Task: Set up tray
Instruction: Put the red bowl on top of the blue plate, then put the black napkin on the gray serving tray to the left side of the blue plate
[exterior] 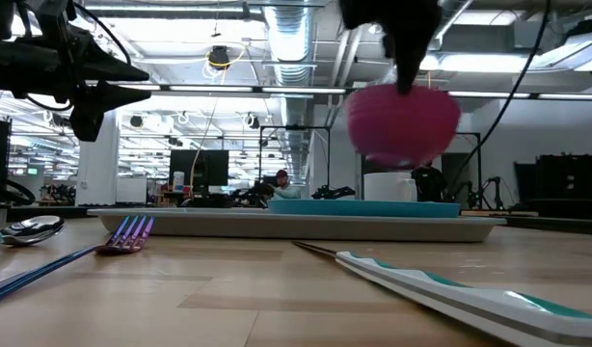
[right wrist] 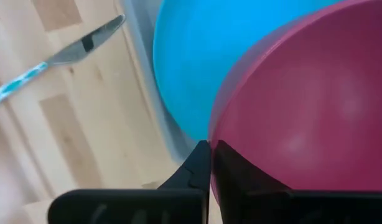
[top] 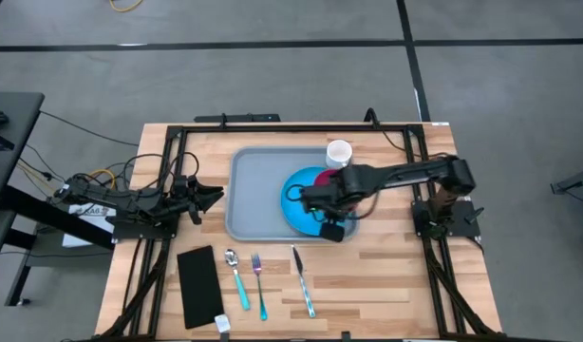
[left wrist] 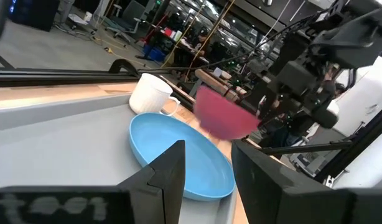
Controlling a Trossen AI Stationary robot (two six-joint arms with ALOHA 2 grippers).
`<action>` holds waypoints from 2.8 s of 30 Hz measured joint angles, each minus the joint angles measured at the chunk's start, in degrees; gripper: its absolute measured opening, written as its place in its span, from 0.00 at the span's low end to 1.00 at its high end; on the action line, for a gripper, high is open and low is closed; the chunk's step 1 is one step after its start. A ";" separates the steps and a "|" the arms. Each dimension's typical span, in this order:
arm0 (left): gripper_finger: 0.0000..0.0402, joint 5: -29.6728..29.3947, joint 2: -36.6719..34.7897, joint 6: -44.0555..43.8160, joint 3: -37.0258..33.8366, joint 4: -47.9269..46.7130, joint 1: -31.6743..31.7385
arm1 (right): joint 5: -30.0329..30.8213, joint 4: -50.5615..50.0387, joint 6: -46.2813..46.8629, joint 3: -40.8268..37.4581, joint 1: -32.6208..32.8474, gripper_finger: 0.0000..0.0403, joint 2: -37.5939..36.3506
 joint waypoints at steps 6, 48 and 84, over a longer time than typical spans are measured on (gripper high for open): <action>0.30 0.01 -0.02 -0.09 0.00 0.02 0.01 | -0.27 1.61 -4.23 1.60 -2.19 0.00 4.44; 0.30 0.13 1.38 -0.26 0.00 0.09 0.02 | -4.29 9.02 -5.71 0.76 -5.58 0.10 12.43; 0.30 5.45 1.65 -5.11 1.53 -1.77 0.00 | -5.66 67.11 3.94 -30.73 -4.95 0.40 -36.93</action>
